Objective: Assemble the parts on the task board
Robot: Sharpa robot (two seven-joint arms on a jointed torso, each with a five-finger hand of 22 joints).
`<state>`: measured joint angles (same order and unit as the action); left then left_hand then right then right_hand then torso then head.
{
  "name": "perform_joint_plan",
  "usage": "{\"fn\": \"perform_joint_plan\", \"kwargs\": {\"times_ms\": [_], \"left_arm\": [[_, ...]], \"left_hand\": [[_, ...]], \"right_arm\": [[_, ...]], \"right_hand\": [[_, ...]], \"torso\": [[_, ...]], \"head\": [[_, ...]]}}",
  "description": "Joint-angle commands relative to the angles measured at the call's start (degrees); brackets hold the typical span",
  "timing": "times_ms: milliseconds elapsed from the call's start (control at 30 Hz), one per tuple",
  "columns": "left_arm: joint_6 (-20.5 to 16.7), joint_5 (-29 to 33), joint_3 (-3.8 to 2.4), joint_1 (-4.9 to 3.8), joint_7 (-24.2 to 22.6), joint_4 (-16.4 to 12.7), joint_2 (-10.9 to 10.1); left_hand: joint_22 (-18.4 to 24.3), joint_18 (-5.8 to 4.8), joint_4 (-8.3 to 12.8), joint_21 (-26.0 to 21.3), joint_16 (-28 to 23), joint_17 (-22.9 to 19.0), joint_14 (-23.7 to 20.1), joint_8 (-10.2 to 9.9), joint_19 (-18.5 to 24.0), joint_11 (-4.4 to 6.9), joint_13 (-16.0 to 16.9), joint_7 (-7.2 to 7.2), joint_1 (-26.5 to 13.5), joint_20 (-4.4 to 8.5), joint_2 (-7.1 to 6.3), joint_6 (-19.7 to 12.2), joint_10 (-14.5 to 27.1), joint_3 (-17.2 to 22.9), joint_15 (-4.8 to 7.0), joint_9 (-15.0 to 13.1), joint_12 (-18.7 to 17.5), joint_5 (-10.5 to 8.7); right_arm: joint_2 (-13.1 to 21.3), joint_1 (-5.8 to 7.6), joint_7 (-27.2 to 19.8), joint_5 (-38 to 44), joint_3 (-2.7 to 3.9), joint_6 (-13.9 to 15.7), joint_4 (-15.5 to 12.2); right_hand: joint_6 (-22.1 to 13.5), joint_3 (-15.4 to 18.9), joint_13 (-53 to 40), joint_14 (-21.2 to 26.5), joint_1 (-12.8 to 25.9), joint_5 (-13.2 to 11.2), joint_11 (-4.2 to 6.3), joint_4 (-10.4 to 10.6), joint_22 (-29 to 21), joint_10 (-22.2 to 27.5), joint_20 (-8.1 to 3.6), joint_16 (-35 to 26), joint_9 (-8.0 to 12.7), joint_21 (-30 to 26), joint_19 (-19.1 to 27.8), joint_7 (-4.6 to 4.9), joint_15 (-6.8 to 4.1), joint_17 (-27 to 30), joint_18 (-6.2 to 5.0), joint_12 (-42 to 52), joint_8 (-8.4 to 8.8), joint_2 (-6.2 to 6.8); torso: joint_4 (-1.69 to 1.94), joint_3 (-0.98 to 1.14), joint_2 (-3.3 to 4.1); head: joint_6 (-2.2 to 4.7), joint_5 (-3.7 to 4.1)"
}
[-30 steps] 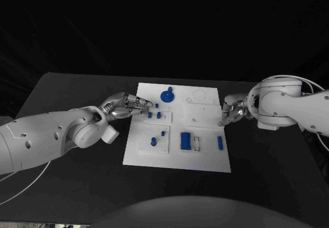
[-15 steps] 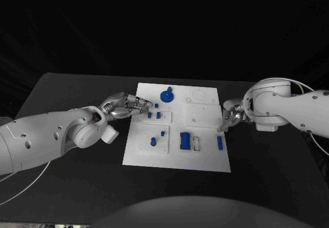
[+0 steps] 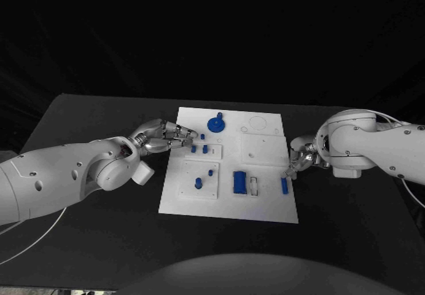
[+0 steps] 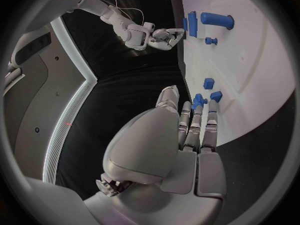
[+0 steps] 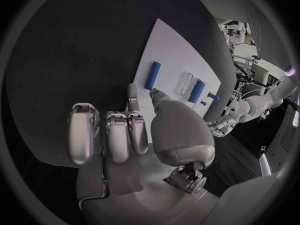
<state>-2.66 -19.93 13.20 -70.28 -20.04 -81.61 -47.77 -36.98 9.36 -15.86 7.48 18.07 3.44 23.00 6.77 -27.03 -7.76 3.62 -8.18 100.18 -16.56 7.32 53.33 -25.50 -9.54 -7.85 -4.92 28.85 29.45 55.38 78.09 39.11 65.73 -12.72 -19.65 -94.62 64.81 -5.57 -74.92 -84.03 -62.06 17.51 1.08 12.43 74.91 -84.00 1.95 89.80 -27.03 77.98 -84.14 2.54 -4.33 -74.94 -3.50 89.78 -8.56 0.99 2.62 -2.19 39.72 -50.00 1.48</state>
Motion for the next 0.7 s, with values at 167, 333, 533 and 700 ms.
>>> {"fn": "perform_joint_plan", "kwargs": {"times_ms": [167,333,533,700], "left_arm": [[0.9,0.1,-0.04,0.03,-0.4,0.2,0.3],[0.9,0.1,-0.04,0.05,-0.3,0.3,0.3],[1.1,0.1,-0.04,0.08,-0.1,0.3,0.4],[1.2,0.1,-0.04,0.09,0.1,0.3,0.4]], "left_hand": [[0.1,-0.99,0.1,0.4,0.3,0.1,0.3,0.3,-0.6,-0.12,0.1,-0.07,0.5,0.00,-0.16,0.2,-0.5,0.1,0.03,-0.1,0.0,0.29],[0.1,-0.99,0.1,0.4,0.3,0.1,0.2,0.3,-0.6,-0.13,0.1,-0.09,0.5,0.00,-0.18,0.2,-0.5,0.1,0.02,-0.1,0.0,0.33],[0.1,-0.99,0.1,0.4,0.3,0.1,0.2,0.3,-0.6,-0.13,0.1,-0.09,0.5,0.00,-0.18,0.2,-0.5,0.1,0.02,-0.1,0.0,0.33],[0.1,-0.99,0.1,0.4,0.3,0.1,0.2,0.3,-0.6,-0.13,0.1,-0.09,0.5,0.00,-0.18,0.2,-0.5,0.1,0.02,-0.1,0.0,0.33]], "right_arm": [[0.1,-0.51,0.3,-3.1,-0.04,0.5,0.0],[-0.2,-0.97,0.1,-4.3,-0.05,1.3,0.2],[-0.5,-1.79,-0.1,-5.3,-0.07,2.5,0.4],[-0.5,-2.17,-0.2,-5.6,-0.07,3.1,0.5]], "right_hand": [[0.1,-0.1,-15.1,-6.0,0.5,0.3,0.49,-0.2,11.3,-6.0,-0.42,0.2,0.1,-0.5,-0.9,0.10,-0.56,-15.1,0.63,0.2,0.45,-0.01],[-0.1,-0.6,-15.1,-6.0,-0.3,0.9,0.47,-1.3,11.0,-6.0,-0.43,0.2,0.1,-1.6,-0.5,0.11,-0.55,-15.1,0.42,0.2,0.79,0.22],[-0.3,-0.7,-15.1,-6.0,-0.1,0.8,0.39,-1.4,10.6,-6.0,-0.42,0.2,0.0,-2.7,0.0,0.24,-0.51,-15.1,0.18,0.2,0.97,0.21],[-0.6,-1.4,-15.1,-6.0,-0.9,2.6,0.41,-2.5,10.4,-6.0,-0.41,0.2,-0.5,-3.4,0.2,0.19,-0.53,-15.1,0.05,0.2,1.06,0.10]], "torso": [[0.09,0.06,-0.03],[0.12,0.03,-0.06],[0.13,0.04,0.00],[0.13,0.03,-0.02]], "head": [[0.00,-0.01],[0.00,-0.15],[0.00,-0.39],[0.00,-0.50]]}}
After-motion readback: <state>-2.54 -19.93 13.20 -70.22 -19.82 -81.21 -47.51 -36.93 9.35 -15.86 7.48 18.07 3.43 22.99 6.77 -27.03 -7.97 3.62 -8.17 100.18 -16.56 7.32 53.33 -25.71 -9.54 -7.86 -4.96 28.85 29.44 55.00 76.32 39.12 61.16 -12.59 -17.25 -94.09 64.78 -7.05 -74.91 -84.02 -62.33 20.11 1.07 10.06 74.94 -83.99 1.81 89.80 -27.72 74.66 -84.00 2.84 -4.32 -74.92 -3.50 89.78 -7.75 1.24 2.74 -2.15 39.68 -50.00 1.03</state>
